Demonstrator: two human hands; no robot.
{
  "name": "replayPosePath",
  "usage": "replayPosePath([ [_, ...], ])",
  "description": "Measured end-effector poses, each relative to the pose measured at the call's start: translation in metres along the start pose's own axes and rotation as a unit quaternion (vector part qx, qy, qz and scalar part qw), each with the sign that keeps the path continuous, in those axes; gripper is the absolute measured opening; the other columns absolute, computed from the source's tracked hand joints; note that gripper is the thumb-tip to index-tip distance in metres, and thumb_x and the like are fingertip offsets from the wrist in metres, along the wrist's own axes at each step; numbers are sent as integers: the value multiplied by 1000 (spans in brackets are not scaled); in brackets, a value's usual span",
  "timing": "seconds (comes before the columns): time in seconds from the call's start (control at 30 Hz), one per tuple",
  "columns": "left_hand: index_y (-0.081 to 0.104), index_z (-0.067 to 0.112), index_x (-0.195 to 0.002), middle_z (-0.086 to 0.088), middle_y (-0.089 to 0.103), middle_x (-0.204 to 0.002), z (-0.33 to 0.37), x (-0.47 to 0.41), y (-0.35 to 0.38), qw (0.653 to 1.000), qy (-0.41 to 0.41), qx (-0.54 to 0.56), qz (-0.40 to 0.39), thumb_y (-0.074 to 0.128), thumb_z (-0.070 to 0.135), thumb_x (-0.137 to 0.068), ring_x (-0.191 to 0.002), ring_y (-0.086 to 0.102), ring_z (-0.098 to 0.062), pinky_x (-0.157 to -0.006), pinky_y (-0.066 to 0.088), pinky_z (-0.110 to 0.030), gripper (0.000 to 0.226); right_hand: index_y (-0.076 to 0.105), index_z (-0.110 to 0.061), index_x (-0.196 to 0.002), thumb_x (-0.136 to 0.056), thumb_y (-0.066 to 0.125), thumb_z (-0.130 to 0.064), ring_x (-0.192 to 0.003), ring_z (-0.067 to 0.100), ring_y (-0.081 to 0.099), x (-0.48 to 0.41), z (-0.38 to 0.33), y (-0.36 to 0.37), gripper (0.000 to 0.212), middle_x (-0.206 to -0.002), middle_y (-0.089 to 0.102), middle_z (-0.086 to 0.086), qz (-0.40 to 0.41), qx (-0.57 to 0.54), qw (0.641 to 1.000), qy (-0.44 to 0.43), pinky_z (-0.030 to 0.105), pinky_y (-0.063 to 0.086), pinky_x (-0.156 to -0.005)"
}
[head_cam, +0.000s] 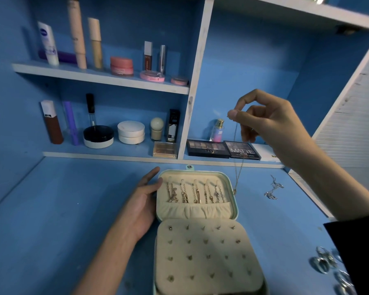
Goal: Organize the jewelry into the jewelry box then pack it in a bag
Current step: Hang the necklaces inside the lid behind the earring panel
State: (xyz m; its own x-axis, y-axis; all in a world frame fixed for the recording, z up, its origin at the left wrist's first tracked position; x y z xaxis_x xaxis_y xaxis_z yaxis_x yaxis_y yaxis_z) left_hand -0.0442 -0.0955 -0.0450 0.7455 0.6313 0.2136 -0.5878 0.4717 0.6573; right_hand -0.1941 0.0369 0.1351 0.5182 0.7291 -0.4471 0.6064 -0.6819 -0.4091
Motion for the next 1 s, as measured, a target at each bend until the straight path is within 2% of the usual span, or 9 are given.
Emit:
replayPosePath([
  [0.23,52,19,-132,-9,71,-98,0,1,-1,1000,-1,-10,-3,50,3,-91,-90,65,-23,-67,47,-35,45,51,-14,-82,-89,62,-17,-41,24,43,-1,-9,0,14,-57,62,9,-9,-68,997,17,28,35,-44],
  [0.43,47,20,-136,-14,66,-109,1,2,3,1000,-7,-27,-10,48,4,-94,-97,63,-26,-69,47,-36,46,48,-16,-83,-90,61,-19,-42,24,42,-7,-36,-1,15,-66,68,9,-10,-75,997,-9,25,32,-42],
  [0.53,46,19,-136,-14,67,-106,1,3,3,1000,-7,-28,-10,46,3,-95,-95,63,-26,-69,48,-37,44,48,-16,-83,-90,60,-19,-41,24,41,-9,-46,4,15,-69,69,11,-19,-75,997,-21,26,31,-42],
  [0.73,46,19,-136,-15,66,-105,2,3,4,999,-11,-32,-9,44,3,-95,-94,64,-26,-68,49,-37,44,47,-14,-87,-91,60,-21,-39,23,41,-9,-44,29,14,-79,72,13,-84,-64,994,-12,26,31,-42],
  [1.0,46,21,-137,-14,65,-109,2,3,3,999,-16,-41,-10,47,4,-94,-97,63,-26,-69,49,-36,46,46,-10,-91,-91,58,-19,-38,20,42,-10,-19,63,15,-83,73,13,-158,-71,984,47,26,32,-41],
])
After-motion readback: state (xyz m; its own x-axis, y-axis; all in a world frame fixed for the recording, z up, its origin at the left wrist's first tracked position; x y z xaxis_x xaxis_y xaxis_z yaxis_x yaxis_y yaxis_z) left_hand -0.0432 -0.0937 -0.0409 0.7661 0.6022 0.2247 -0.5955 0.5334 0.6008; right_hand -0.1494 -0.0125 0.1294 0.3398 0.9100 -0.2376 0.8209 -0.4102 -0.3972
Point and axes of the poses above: each hand's wrist, its own x-axis away from the middle knuckle, its own y-axis out of the palm, z = x × y, the point moved 4 cm from there along -x, towards the middle knuckle
